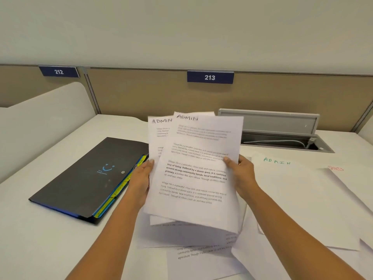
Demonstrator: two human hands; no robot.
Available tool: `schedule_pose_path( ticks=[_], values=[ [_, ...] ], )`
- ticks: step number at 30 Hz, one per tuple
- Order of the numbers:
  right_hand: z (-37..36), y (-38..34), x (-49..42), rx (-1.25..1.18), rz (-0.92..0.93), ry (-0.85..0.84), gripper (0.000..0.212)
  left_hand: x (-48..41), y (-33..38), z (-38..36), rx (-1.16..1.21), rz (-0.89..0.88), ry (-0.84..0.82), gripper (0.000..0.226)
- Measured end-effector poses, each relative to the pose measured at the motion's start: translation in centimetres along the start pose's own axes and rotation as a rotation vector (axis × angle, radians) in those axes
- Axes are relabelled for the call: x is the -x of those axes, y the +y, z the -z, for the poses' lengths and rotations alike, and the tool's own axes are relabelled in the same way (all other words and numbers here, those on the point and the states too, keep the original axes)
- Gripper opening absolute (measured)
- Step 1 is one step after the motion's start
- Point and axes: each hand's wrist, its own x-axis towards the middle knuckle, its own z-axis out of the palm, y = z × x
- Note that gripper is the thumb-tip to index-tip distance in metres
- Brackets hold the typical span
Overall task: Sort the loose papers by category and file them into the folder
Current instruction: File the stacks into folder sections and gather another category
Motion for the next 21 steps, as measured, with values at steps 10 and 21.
schedule_pose_path(
  ticks=[10,21],
  values=[
    [8.5,0.9,-1.3,0.023,-0.053,0.284,0.035,-0.3,-4.1,0.9,-0.919,-0.069,0.302,0.054],
    [12.1,3.1,-0.3,-0.132,-0.182,0.401,0.013,-0.2,-7.2,-0.2,-1.292,0.007,0.362,0.113]
  ],
)
